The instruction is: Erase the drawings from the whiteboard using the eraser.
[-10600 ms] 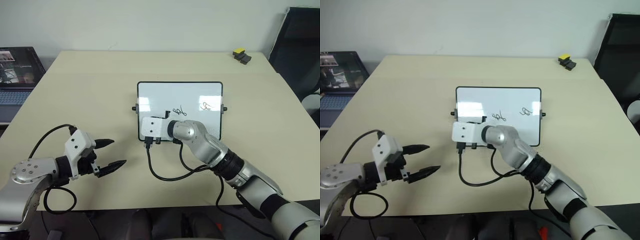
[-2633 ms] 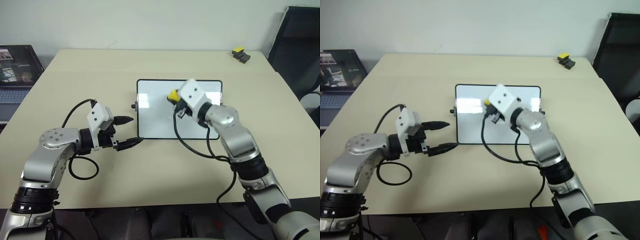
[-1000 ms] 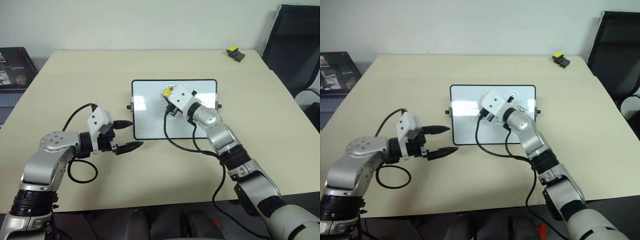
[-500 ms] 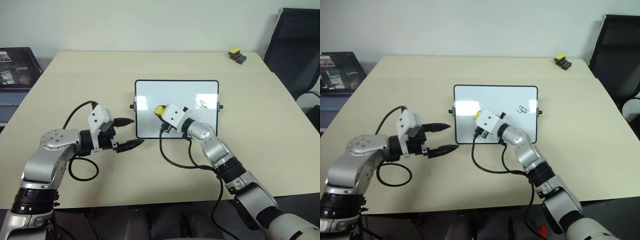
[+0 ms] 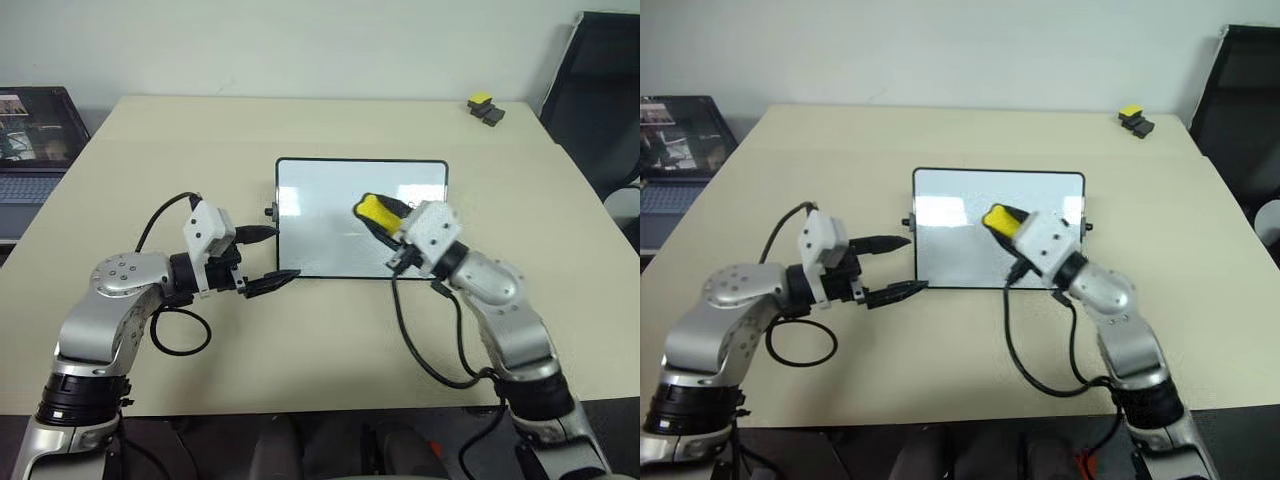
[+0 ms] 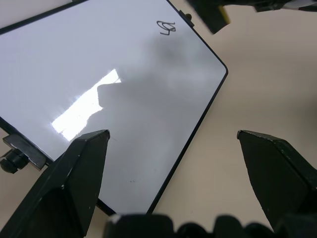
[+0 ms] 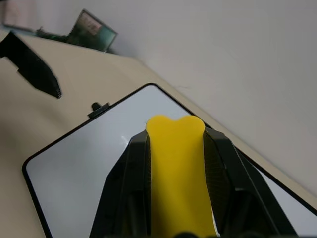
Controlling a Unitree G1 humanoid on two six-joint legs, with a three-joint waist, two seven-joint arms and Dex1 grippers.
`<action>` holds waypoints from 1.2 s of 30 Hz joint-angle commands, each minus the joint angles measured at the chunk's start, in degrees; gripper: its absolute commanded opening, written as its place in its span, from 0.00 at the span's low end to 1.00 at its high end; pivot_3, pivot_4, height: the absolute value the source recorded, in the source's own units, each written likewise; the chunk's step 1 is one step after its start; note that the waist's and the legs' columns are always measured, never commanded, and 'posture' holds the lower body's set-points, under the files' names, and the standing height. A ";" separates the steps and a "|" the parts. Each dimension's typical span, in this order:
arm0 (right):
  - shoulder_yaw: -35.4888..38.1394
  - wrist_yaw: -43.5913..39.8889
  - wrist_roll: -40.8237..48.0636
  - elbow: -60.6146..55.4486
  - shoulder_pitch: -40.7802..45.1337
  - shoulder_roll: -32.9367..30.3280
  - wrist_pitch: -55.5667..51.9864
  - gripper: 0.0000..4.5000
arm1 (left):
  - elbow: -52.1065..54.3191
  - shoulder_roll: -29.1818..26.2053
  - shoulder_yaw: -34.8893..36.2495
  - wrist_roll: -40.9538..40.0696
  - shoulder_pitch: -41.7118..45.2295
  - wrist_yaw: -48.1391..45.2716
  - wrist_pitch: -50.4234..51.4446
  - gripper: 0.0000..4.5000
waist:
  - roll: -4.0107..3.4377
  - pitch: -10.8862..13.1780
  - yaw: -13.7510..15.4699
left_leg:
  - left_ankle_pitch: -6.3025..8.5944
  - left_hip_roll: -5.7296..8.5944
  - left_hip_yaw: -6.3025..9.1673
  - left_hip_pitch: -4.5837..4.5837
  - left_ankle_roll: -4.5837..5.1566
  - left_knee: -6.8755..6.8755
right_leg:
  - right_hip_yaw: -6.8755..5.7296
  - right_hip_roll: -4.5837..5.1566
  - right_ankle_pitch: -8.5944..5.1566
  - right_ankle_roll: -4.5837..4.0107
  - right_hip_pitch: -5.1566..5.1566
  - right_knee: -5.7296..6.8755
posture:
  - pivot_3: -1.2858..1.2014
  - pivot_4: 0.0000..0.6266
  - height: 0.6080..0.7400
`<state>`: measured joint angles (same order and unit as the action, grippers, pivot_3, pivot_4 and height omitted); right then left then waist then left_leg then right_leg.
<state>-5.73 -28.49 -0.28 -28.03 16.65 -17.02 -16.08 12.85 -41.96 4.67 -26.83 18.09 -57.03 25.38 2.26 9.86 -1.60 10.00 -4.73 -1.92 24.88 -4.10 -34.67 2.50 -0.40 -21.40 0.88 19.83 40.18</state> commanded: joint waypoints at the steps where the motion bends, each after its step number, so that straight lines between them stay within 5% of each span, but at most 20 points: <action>1: 3.44 2.22 1.95 -8.66 -5.49 -0.43 -3.70 0.25 | 1.97 0.67 0.83 -0.61 -0.18 0.76 -1.05 1.00 | 0.00 0.00 -0.03 | 0.00 0.00 0.01 -0.01 0.00 0.01 | -0.01 0.00 0.00 0.00 -0.04 -0.04 | 0.52 0.24 1.00; 9: 8.43 5.76 0.33 -9.34 -21.14 -2.72 0.72 0.25 | 1.75 2.40 -0.18 -0.21 0.38 1.58 -1.31 1.00 | 0.00 0.00 -0.10 | 0.00 0.04 -0.02 -0.06 0.01 0.00 | -0.08 -0.02 0.00 0.00 -0.18 -0.13 | 0.52 0.24 1.00; 15: 9.17 9.10 -0.87 -7.37 -25.08 -1.92 4.25 0.25 | 1.07 2.48 0.44 -0.21 1.15 1.85 -1.21 1.00 | 0.00 0.00 -0.18 | 0.00 0.05 -0.03 -0.07 0.00 0.00 | -0.07 -0.04 0.00 0.01 -0.20 -0.14 | 0.52 0.24 1.00; 24: 8.08 10.27 -1.47 -4.48 -17.21 -2.52 3.11 0.25 | 2.24 2.94 -0.19 -0.44 0.96 2.31 -0.57 1.00 | 0.00 0.00 -0.12 | 0.00 0.06 -0.03 -0.07 0.00 -0.01 | -0.10 -0.05 0.00 0.01 -0.22 -0.15 | 0.52 0.24 1.00; 36: 5.64 12.80 -5.85 20.12 7.07 -3.54 3.70 0.25 | 5.04 3.11 -1.91 -1.19 1.73 2.81 1.65 1.00 | -0.01 0.00 -0.15 | 0.00 0.07 -0.08 -0.07 0.01 -0.07 | -0.05 -0.05 0.02 0.01 -0.23 -0.15 | 0.52 0.24 1.00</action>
<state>-0.03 -16.80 -5.56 -10.03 21.19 -20.69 -14.52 14.94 -38.95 2.64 -26.93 18.85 -54.40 26.99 2.25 9.87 -1.75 10.00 -4.66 -2.00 24.81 -4.10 -34.75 2.45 -0.44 -21.38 0.89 19.60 40.03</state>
